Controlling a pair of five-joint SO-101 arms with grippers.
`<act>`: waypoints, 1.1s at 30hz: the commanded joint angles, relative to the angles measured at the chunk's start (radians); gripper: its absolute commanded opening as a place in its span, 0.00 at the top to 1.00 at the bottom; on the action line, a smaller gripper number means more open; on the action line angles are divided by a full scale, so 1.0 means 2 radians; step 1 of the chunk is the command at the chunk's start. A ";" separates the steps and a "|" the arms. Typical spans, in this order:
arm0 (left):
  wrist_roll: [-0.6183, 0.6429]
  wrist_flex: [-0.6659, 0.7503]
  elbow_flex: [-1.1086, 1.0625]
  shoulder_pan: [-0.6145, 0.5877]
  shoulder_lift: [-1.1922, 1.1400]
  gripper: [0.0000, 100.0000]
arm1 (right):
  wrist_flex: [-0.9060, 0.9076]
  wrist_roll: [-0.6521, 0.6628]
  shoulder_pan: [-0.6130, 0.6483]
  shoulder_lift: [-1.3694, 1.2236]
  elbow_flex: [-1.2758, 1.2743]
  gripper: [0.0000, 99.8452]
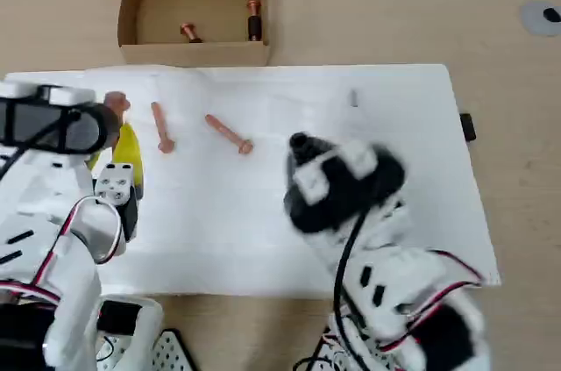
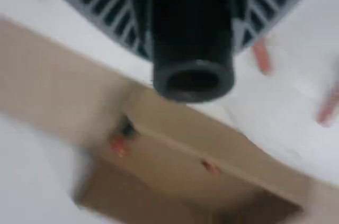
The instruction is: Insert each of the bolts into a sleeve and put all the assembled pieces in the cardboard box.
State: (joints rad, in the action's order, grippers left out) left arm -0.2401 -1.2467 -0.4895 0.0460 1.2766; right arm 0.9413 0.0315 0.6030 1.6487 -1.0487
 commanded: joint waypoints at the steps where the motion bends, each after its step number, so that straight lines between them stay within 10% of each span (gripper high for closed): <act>1: 0.001 0.067 -0.043 -0.003 0.027 0.99 | -0.105 0.006 0.058 0.092 -0.125 0.99; 5: 0.016 0.104 -0.083 -0.002 0.059 0.99 | -0.181 0.009 0.105 0.129 -0.211 0.99; 13: 0.248 0.150 -0.087 0.005 0.122 0.99 | -0.282 0.009 0.178 0.135 -0.294 0.99; 22: 0.248 0.138 -0.084 0.128 0.138 0.99 | -0.285 0.006 0.178 0.138 -0.298 0.99; 33: 0.249 0.103 -0.087 0.140 0.135 0.99 | -0.285 0.006 0.177 0.137 -0.270 0.99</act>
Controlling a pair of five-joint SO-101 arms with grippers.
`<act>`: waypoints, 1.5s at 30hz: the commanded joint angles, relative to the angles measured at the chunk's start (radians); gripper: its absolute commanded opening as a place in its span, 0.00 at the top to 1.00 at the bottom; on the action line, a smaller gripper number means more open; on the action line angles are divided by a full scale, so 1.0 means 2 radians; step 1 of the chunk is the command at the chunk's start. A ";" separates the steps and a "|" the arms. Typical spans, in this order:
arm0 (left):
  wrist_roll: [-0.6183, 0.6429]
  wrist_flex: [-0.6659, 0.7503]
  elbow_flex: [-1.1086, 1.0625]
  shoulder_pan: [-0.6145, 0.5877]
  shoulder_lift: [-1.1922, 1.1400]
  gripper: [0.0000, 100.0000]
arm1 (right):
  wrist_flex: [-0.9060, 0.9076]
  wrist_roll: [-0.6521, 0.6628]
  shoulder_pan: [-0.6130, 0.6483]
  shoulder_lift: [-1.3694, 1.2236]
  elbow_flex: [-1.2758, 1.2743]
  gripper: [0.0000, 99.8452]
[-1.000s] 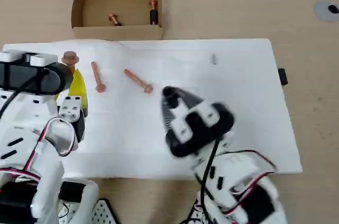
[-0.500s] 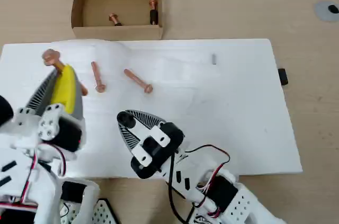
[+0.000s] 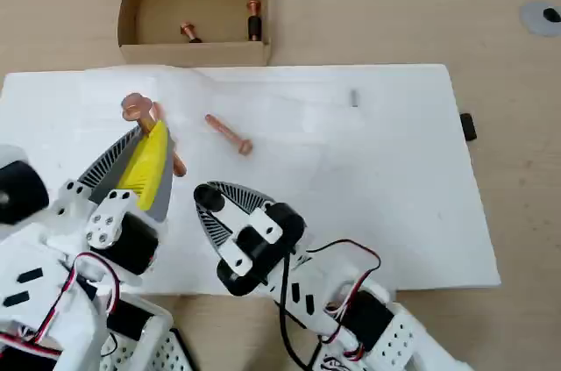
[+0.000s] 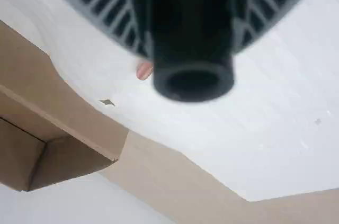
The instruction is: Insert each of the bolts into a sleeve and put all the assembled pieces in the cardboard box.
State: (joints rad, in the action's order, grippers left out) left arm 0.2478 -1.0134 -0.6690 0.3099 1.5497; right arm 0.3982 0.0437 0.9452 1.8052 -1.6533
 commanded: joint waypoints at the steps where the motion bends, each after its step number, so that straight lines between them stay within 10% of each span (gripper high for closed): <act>1: 0.005 -0.020 0.002 0.008 -0.002 0.99 | -0.014 0.000 0.006 0.057 0.040 0.99; 45: -0.052 0.143 -0.134 0.073 -0.003 0.99 | 0.011 -0.074 -0.046 0.056 0.089 0.99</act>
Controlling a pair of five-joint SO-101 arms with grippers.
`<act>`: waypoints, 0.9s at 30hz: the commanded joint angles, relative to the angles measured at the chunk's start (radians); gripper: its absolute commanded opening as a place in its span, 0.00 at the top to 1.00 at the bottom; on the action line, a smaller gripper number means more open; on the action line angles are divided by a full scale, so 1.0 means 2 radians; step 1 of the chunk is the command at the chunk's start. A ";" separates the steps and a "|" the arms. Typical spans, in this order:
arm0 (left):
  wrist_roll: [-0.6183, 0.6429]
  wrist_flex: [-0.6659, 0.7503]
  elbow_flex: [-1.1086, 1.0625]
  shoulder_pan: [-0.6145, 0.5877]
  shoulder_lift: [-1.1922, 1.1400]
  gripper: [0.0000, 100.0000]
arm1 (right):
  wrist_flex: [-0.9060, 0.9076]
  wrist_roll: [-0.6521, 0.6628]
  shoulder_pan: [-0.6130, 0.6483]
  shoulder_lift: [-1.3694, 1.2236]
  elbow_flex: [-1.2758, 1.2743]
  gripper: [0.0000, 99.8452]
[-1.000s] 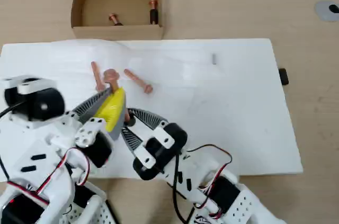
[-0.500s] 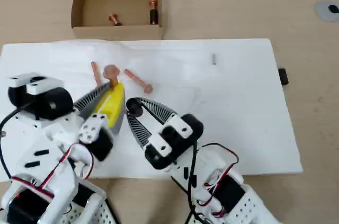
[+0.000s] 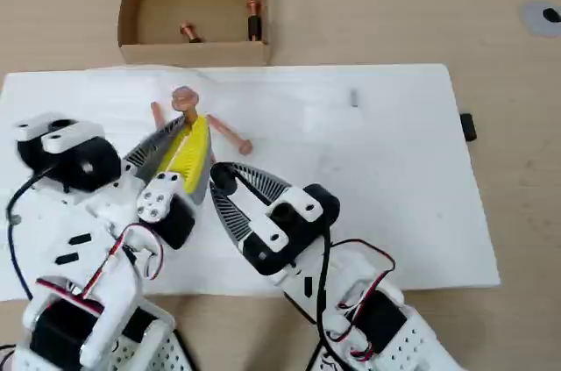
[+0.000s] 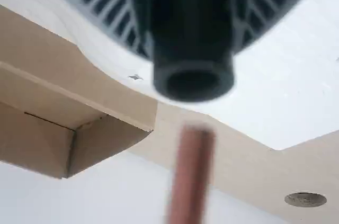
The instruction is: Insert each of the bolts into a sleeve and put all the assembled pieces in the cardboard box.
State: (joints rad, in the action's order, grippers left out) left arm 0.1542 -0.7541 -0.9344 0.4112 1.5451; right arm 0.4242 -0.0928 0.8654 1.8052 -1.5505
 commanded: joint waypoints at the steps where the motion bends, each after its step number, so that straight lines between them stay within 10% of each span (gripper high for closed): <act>1: -0.006 0.015 -0.005 0.028 -0.001 0.99 | -0.002 -0.006 -0.006 0.056 0.037 0.99; 27: -0.024 0.019 -0.041 0.028 0.004 0.99 | -0.002 -0.026 -0.017 0.056 0.041 0.99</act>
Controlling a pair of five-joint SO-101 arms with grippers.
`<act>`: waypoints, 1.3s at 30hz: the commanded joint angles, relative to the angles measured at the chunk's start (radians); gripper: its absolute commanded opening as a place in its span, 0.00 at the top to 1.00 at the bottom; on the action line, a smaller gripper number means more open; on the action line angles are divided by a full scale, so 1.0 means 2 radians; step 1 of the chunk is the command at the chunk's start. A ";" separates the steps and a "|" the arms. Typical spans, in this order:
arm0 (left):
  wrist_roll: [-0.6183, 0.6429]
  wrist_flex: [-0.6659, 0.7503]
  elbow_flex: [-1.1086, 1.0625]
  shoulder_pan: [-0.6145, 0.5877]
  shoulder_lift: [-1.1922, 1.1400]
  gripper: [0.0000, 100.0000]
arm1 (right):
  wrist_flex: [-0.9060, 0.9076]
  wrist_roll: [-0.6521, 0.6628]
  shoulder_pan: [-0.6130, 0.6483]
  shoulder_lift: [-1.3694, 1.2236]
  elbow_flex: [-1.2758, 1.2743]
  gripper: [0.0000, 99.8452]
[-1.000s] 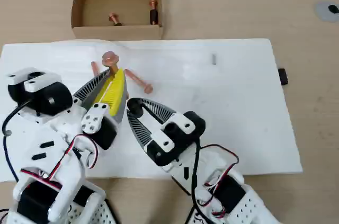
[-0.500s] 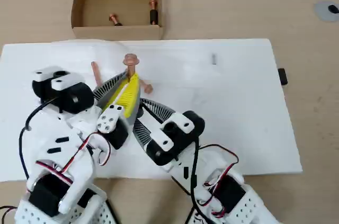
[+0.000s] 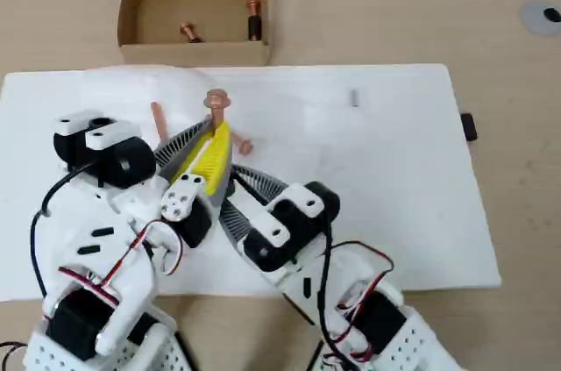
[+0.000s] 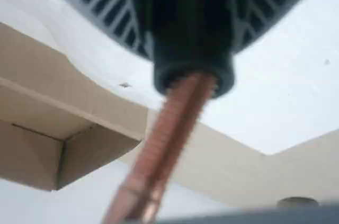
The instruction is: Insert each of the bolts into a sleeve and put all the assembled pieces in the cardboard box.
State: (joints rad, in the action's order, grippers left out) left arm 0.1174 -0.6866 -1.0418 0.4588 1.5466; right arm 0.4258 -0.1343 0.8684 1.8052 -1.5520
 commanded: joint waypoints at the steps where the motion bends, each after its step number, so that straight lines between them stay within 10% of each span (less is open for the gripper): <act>1: -0.005 -0.026 0.018 0.006 0.003 0.99 | -0.003 -0.005 -0.025 0.056 0.042 0.99; 39: -0.055 -0.101 0.072 0.043 0.000 0.91 | -0.003 0.001 -0.054 0.057 0.042 0.99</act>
State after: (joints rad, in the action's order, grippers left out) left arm 0.0176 -0.8922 -0.9375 0.5340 1.5466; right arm 0.4258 -0.1435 0.7764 1.8052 -1.5505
